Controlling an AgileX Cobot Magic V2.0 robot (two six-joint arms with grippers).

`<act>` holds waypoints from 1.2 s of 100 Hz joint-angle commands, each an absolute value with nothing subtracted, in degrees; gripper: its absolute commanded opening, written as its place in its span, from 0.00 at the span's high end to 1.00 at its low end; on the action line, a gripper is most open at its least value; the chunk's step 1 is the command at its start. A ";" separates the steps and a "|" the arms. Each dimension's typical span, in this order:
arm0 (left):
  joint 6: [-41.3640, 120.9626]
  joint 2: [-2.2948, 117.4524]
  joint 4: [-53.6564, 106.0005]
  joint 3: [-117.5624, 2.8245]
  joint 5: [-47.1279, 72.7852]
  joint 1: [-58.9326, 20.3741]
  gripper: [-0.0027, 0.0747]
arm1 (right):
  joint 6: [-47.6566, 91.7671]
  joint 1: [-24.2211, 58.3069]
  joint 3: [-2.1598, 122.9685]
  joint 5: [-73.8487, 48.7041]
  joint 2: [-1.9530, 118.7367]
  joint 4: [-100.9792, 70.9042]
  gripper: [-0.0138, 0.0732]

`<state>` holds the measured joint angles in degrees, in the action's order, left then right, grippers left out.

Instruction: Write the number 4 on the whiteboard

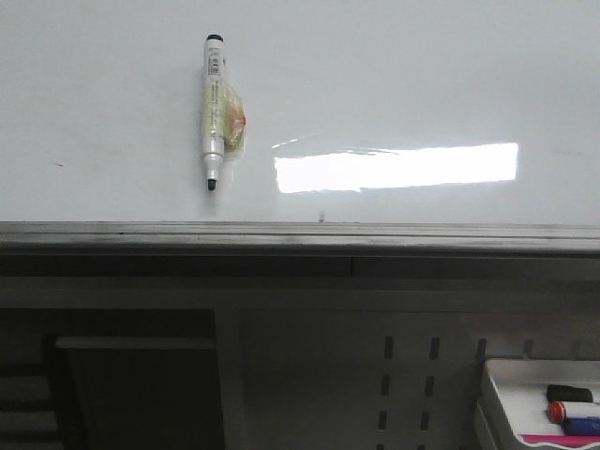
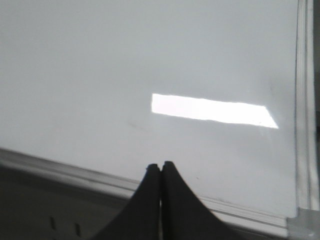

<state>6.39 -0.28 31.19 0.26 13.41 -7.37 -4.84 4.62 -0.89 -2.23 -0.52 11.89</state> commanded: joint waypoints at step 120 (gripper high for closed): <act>33.05 47.53 48.61 -35.28 27.63 -11.11 0.51 | -6.46 8.75 27.48 -13.86 24.34 -5.66 0.41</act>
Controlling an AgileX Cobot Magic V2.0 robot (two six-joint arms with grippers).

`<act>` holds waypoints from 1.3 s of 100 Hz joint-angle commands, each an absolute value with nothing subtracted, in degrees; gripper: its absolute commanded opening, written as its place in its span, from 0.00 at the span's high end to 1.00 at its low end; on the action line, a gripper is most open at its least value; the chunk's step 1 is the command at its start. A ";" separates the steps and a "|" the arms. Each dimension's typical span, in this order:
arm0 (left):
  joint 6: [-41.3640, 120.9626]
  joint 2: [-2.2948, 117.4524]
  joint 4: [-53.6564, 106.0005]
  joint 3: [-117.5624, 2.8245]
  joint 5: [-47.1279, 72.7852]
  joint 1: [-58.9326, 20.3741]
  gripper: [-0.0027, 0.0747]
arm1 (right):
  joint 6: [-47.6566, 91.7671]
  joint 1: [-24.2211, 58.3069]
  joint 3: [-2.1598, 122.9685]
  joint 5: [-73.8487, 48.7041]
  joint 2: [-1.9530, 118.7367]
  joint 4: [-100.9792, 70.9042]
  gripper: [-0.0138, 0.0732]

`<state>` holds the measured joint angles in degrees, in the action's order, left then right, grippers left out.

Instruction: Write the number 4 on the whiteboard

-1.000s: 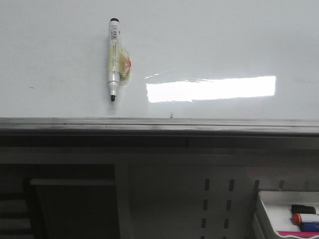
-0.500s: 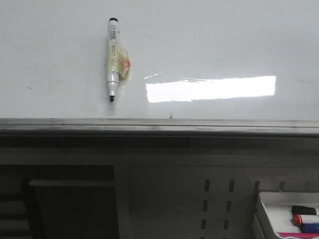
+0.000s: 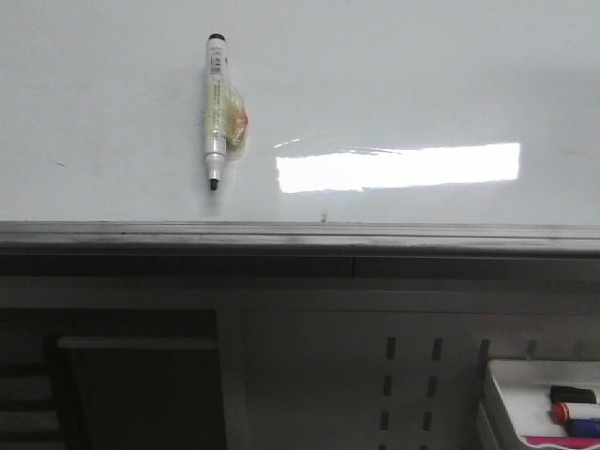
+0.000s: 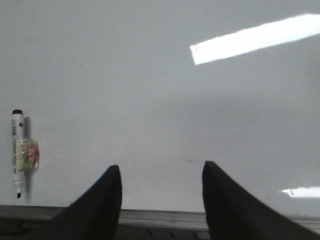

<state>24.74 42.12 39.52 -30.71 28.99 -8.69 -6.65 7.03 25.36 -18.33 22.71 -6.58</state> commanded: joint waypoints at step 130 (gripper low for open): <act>44.57 81.85 44.41 -54.70 19.18 -33.34 0.99 | 7.31 19.35 33.32 -20.89 32.15 -3.49 0.41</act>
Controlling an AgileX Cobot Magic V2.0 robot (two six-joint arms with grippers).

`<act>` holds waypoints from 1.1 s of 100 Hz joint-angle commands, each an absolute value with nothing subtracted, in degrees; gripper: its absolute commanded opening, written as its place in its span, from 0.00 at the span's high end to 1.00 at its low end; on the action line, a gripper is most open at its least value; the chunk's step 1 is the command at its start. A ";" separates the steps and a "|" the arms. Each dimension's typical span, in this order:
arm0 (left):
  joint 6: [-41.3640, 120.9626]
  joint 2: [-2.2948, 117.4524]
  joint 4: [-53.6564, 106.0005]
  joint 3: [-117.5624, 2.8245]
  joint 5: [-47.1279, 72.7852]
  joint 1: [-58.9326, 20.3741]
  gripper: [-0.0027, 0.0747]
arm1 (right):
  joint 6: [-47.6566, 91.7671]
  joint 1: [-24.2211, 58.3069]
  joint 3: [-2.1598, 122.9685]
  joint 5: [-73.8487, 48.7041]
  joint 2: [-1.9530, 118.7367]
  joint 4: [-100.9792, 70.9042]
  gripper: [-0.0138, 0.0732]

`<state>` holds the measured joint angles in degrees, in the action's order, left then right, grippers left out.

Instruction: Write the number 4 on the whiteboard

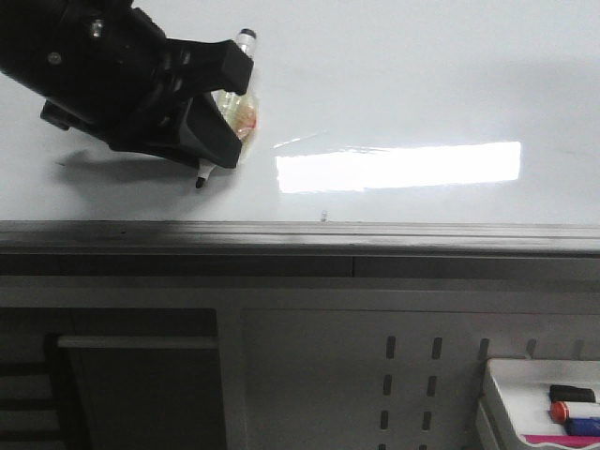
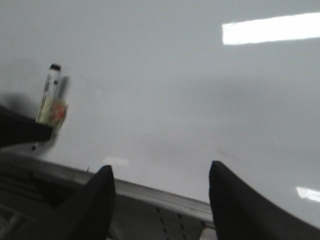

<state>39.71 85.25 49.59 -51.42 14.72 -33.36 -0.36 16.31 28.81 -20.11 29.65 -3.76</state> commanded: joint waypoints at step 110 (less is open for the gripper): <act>79.03 72.01 30.69 -58.21 37.41 -46.24 0.99 | 16.18 48.06 38.91 -5.14 55.12 -6.27 0.41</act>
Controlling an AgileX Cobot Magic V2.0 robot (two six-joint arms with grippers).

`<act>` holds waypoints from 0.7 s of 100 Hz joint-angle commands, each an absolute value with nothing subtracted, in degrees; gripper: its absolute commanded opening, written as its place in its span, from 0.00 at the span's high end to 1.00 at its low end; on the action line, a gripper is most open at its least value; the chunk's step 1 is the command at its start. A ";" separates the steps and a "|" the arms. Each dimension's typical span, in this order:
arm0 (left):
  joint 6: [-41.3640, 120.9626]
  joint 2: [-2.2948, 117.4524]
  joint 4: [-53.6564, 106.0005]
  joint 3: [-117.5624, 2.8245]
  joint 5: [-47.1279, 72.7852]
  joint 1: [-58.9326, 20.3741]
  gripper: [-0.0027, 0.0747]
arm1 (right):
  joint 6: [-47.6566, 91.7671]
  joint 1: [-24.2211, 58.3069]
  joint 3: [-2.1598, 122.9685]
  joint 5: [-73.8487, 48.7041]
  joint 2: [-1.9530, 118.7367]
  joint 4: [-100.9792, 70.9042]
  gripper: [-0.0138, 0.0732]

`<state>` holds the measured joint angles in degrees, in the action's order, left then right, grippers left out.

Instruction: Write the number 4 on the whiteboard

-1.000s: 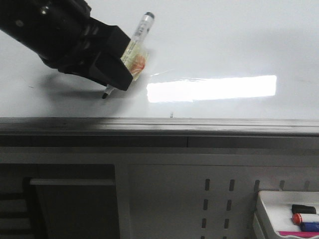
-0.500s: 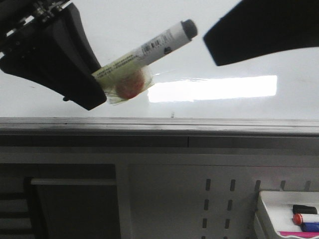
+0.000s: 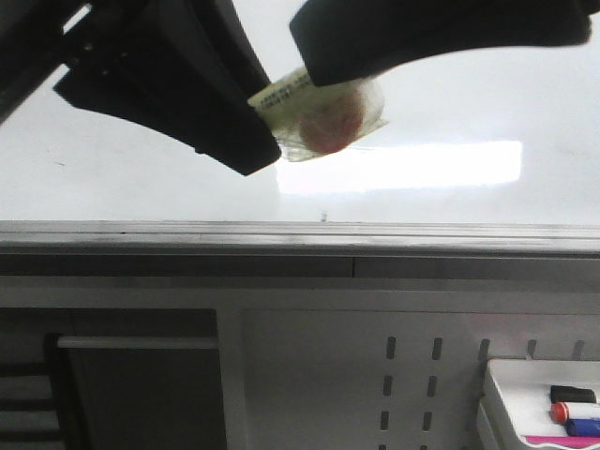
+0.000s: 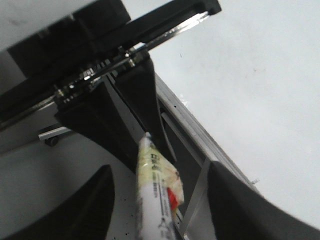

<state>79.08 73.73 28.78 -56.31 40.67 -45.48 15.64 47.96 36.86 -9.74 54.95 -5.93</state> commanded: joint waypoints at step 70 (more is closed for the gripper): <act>79.03 72.01 34.72 -58.21 37.40 -46.36 0.99 | 16.18 48.06 38.91 -2.05 59.04 -6.27 0.92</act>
